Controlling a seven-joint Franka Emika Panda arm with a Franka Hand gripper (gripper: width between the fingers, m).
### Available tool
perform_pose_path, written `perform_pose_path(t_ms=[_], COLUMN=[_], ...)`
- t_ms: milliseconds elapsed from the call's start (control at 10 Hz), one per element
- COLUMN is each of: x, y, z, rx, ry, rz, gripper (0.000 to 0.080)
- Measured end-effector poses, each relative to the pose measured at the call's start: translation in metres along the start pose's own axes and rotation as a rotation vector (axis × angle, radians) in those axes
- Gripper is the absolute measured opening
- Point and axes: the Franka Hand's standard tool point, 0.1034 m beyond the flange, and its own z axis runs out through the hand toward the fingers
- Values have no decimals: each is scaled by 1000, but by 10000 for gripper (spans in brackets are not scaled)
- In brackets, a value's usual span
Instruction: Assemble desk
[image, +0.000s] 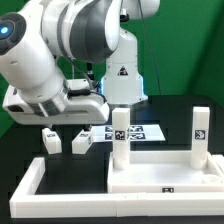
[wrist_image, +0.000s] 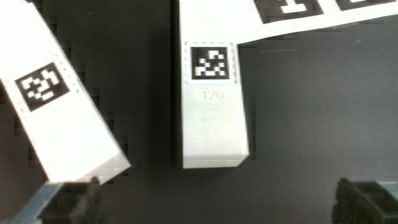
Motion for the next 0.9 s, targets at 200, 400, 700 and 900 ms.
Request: perform_pose_path(t_ms=[200,400,700,900], x=[-3,-4,-3,-4], y=[0,-6,0,-7], z=[3,13,28,36], rx=[11,15,17,9], ry=[-24,-69,-91,-98], rz=[22,53,65,54], gripper=[649,649,649,649])
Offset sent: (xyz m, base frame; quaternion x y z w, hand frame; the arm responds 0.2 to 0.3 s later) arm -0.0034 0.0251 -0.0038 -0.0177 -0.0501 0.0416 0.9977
